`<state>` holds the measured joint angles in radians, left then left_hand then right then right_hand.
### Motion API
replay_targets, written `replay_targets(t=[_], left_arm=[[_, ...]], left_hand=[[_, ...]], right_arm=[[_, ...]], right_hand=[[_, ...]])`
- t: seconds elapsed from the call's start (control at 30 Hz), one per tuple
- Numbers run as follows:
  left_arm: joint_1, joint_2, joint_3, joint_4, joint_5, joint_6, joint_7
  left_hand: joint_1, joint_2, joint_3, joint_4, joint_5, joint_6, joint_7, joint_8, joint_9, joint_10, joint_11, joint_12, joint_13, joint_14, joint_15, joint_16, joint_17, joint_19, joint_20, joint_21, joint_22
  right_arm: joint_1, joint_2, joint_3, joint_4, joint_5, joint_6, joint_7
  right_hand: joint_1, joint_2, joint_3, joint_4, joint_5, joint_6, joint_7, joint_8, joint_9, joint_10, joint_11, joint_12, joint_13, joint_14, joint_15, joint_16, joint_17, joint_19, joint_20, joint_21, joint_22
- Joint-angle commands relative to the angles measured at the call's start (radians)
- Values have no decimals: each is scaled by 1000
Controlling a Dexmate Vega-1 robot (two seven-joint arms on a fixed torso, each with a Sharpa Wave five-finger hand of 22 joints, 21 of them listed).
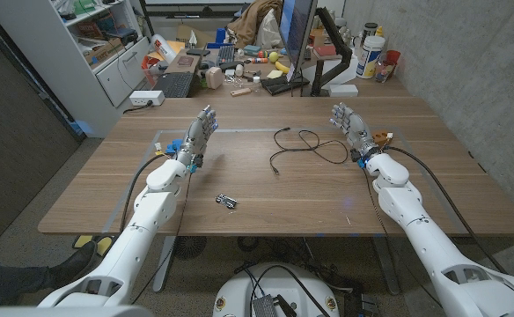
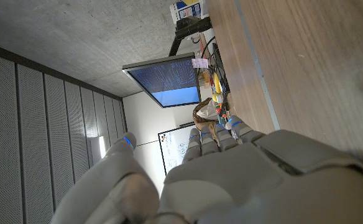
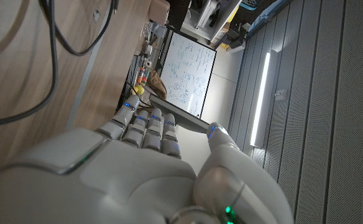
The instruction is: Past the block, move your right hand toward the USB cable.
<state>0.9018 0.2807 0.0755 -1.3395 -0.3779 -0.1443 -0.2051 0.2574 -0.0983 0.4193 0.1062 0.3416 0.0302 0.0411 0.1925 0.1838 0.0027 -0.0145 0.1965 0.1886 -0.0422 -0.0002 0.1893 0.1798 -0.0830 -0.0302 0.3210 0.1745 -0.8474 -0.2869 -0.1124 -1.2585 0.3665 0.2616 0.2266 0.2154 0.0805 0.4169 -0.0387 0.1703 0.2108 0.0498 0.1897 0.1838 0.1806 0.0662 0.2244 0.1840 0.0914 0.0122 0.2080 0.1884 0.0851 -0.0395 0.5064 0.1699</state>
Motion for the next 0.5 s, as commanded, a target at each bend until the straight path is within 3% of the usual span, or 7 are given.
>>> replay_targets(t=[0.03, 0.5], left_arm=[[2, -7, -10, -12, 15, 12, -7], [6, -5, -17, -27, 17, 22, -9]], left_hand=[[7, 5, -2, 0, 3, 1, 7, 4, 3, -8, -5, 4, 2, -11, -3, -1, 5, -8, -51, -7, 4], [9, 7, -4, 0, 3, 0, 4, 4, 3, -7, -6, 5, 2, -12, -2, -1, 5, -9, -46, -12, 4]], right_arm=[[5, 5, 9, 4, -27, 18, 21], [8, -15, -8, -7, -70, 19, 39]], right_hand=[[8, 4, -4, -3, 5, 1, -5, 5, 5, 8, 2, 2, 2, 8, -2, 2, 3, 7, -22, -4, 4], [9, 4, -7, -6, 4, 2, -8, 5, 5, 11, 0, 1, 2, 12, -4, 2, 3, 10, -23, -9, 4]])
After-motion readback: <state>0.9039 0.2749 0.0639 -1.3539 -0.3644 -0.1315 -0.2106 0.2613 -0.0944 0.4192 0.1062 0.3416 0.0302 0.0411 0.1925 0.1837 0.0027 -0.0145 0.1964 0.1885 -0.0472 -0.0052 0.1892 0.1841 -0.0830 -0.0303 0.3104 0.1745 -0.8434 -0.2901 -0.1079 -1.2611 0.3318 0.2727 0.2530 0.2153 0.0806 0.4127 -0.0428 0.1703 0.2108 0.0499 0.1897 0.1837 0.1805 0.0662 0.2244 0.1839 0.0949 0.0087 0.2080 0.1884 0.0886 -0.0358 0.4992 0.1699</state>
